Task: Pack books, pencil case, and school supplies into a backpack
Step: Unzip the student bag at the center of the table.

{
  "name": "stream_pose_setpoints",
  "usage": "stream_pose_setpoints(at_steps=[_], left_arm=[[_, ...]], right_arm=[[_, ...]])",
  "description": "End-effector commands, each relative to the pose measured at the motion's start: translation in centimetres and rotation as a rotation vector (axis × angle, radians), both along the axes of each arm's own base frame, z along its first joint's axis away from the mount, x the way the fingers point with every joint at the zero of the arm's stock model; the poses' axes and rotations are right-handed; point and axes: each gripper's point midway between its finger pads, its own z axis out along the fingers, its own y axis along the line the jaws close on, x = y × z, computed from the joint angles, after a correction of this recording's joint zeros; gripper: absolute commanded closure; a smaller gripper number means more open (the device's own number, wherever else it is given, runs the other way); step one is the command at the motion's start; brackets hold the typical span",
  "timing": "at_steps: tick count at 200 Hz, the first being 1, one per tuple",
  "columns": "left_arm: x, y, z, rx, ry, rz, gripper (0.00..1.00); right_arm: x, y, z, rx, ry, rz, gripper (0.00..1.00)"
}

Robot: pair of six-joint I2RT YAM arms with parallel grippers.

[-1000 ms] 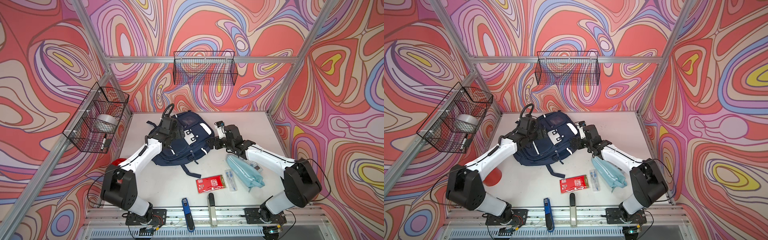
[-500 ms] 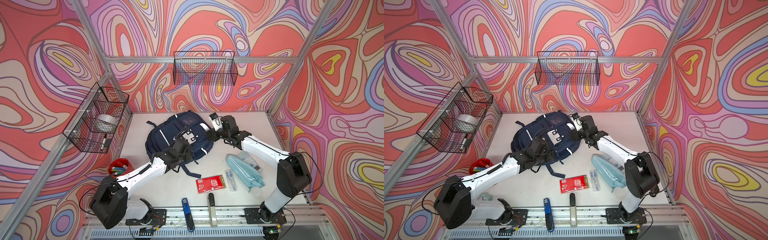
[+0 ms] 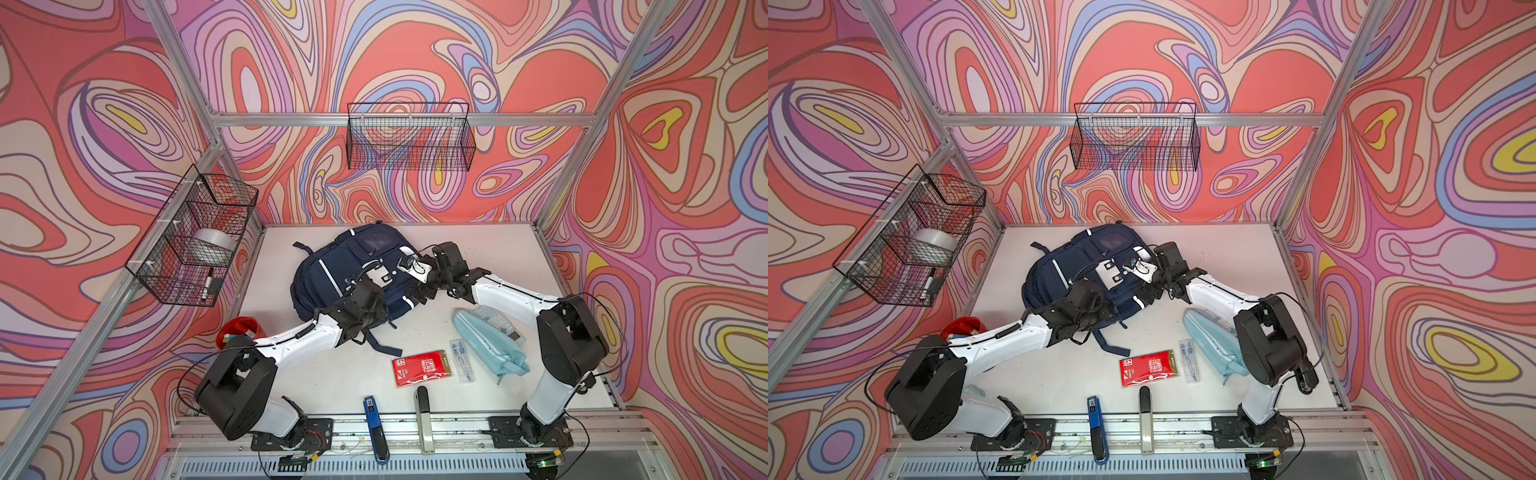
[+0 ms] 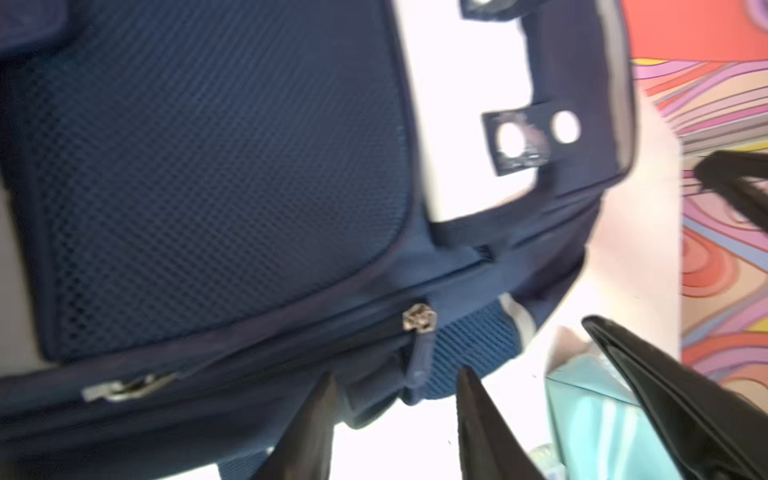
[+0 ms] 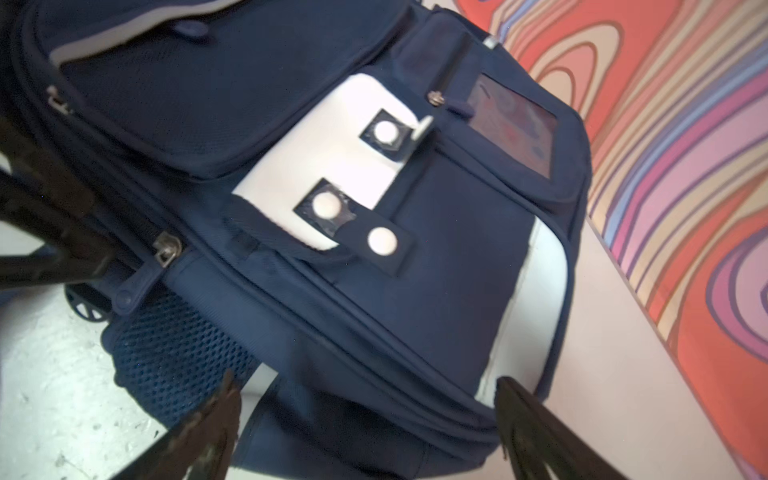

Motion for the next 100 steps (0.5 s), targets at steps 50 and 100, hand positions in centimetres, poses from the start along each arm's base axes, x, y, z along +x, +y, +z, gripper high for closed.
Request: stream_pose_setpoints(at_steps=[50,100], left_arm=[[0.6,1.5,-0.5,0.057,-0.015,0.043,0.60],[1.0,1.2,-1.7,0.007,0.012,0.028,0.65]], right_arm=[[-3.1,3.0,-6.1,-0.196,-0.018,0.294,0.09],[-2.3,4.1,-9.9,-0.268,-0.065,0.315,0.44]])
